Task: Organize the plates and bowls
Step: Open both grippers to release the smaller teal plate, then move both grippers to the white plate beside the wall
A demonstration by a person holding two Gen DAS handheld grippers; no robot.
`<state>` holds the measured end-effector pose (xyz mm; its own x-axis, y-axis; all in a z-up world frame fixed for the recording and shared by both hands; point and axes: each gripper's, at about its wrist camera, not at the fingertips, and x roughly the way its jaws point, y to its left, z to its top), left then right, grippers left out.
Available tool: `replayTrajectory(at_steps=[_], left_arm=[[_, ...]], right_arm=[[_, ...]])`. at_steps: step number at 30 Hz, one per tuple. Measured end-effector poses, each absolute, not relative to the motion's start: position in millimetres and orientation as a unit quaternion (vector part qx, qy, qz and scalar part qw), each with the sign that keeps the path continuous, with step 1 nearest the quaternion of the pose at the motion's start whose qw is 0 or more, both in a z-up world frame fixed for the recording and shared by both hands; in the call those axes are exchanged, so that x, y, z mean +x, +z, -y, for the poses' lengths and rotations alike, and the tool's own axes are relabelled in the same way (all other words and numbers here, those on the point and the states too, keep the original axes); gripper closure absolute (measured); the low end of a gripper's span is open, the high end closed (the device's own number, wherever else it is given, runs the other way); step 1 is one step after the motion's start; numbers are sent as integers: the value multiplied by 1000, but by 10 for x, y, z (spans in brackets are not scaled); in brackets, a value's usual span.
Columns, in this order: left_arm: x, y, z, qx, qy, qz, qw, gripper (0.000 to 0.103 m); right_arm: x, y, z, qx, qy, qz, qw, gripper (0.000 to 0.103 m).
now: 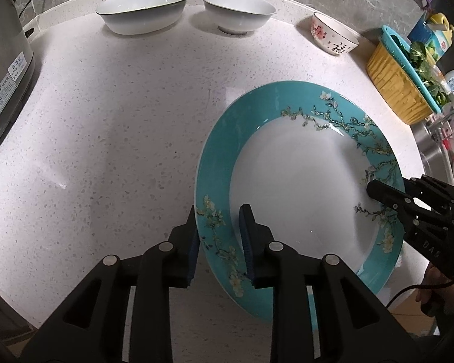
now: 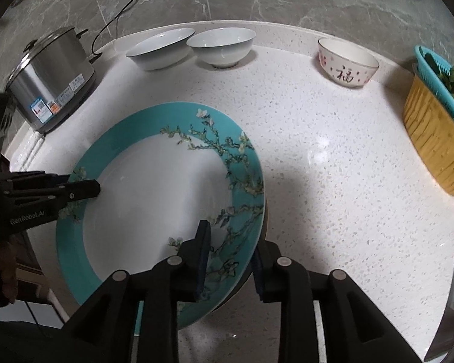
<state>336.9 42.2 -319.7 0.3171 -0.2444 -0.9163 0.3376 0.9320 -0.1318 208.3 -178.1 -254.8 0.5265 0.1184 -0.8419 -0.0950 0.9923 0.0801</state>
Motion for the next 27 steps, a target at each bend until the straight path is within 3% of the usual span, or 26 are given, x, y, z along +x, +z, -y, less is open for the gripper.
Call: replayTrajectory(at_steps=[8, 17, 19, 21, 23, 24, 27], left_arm=[[3340, -3179, -380, 53, -178, -552, 813, 79], [3331, -3142, -372, 59, -173, -548, 816, 77], [3315, -3065, -411, 52, -166, -541, 823, 67], [3290, -2917, -494, 38, -160, -522, 837, 36], [3285, -2756, -603, 17, -157, -498, 852, 27], [3310, -2685, -670, 3, -151, -493, 857, 17], [3474, -2553, -856, -43, -131, -502, 854, 12]], right_arm=[[2041, -2582, 1752, -29, 39, -480, 876, 70], [2034, -2499, 1888, 8, 45, -466, 883, 64], [2028, -2420, 1977, 18, 39, -455, 890, 51], [2013, -2314, 2095, 34, 36, -441, 896, 37], [2019, -2205, 2254, 64, 47, -430, 899, 19], [2044, -2163, 2324, 81, 56, -432, 897, 16], [2223, -1980, 2520, 146, 95, -440, 881, 15]])
